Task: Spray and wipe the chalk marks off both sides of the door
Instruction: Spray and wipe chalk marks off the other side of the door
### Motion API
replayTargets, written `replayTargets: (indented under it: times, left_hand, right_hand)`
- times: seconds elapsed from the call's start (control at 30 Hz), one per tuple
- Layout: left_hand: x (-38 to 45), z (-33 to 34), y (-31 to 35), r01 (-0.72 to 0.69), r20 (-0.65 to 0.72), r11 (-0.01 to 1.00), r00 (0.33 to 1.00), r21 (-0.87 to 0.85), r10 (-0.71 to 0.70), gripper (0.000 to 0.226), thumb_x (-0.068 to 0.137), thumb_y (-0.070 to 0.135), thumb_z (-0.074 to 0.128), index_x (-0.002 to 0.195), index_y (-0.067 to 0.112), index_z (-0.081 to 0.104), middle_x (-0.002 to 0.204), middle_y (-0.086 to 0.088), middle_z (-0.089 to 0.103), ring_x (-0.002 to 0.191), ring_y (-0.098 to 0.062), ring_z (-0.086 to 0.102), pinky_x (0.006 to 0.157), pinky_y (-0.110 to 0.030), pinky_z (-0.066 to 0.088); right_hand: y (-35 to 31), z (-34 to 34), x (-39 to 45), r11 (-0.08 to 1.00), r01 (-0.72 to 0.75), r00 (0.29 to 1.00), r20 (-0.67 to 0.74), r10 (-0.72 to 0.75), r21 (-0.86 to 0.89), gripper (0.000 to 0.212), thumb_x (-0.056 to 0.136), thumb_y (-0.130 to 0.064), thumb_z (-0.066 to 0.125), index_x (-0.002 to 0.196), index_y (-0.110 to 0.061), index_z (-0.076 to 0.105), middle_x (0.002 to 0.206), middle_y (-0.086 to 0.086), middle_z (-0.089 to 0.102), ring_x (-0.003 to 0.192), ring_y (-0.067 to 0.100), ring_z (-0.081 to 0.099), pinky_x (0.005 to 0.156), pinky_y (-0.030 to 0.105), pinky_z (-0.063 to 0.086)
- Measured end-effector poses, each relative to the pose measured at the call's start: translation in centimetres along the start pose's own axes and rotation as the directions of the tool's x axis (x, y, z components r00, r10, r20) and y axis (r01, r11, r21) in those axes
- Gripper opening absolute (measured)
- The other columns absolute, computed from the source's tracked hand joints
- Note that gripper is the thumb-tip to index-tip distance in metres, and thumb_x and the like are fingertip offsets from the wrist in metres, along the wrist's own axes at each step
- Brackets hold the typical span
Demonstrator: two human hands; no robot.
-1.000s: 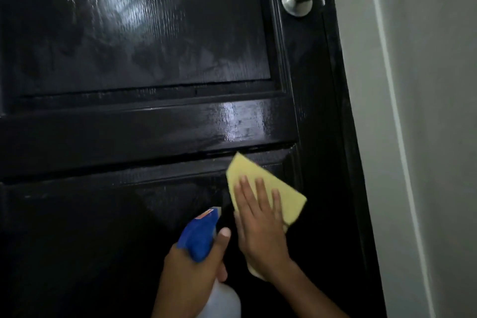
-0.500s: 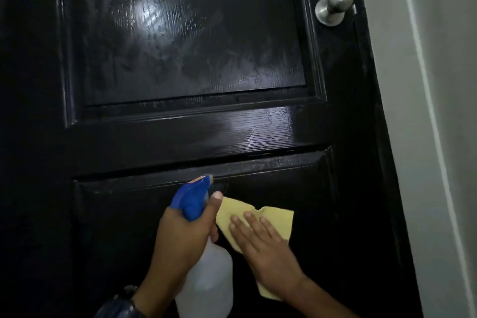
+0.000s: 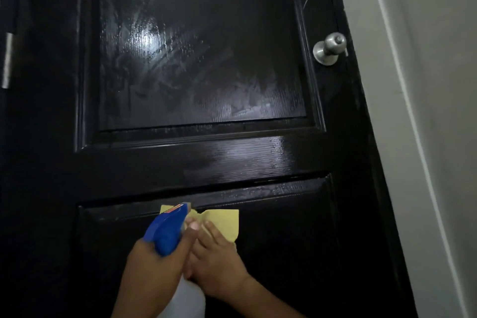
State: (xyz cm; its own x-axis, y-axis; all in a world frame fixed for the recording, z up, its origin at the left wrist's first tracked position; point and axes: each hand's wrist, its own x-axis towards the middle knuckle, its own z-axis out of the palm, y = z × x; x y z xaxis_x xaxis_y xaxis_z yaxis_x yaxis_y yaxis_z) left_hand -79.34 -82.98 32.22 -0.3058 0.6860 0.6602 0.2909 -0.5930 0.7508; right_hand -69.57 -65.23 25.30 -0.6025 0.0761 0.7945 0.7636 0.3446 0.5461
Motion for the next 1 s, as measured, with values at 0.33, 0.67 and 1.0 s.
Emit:
replayTargets:
  times: [0.33, 0.67, 1.0]
  left_hand:
    - [0.3, 2.6, 0.6, -0.121, 0.031, 0.993, 0.992, -0.019, 0.121, 0.043, 0.057, 0.062, 0.080, 0.072, 0.023, 0.072, 0.063, 0.005, 0.069, 0.057, 0.001, 0.065, 0.061, -0.010, 0.045]
    - [0.2, 14.0, 2.5, -0.036, 0.141, 0.969, 0.987, -0.245, 0.073, 0.017, 0.083, 0.027, 0.077, 0.075, 0.025, 0.062, 0.047, -0.010, 0.055, 0.041, -0.015, 0.055, 0.048, -0.021, 0.048]
    - [0.6, 19.4, 3.4, -0.043, 0.200, 0.978, 0.976, -0.206, 0.086, 0.019, 0.087, 0.035, 0.072, 0.103, 0.027, 0.066, 0.048, -0.013, 0.061, 0.049, -0.020, 0.061, 0.056, -0.014, 0.049]
  right_hand:
    - [17.5, -3.1, -15.0, 0.907, -0.395, 0.913, -0.050, 0.406, 0.146, 0.054, 0.109, -0.040, 0.021, 0.160, -0.022, 0.023, 0.168, -0.006, 0.018, 0.153, 0.024, 0.018, 0.119, 0.043, 0.021]
    - [32.8, -18.8, -7.7, 0.378, -0.344, 0.075, -0.377, 0.923, 0.859, 0.062, 0.096, -0.067, 0.043, 0.149, -0.036, 0.044, 0.158, 0.007, 0.040, 0.145, 0.024, 0.040, 0.121, 0.051, 0.029]
    - [30.6, -6.4, -5.3, 0.724, -0.650, 0.727, -0.088, 0.681, 0.233, 0.058, 0.106, -0.040, 0.017, 0.161, -0.022, 0.013, 0.169, -0.006, 0.006, 0.156, 0.016, -0.005, 0.125, 0.045, 0.003]
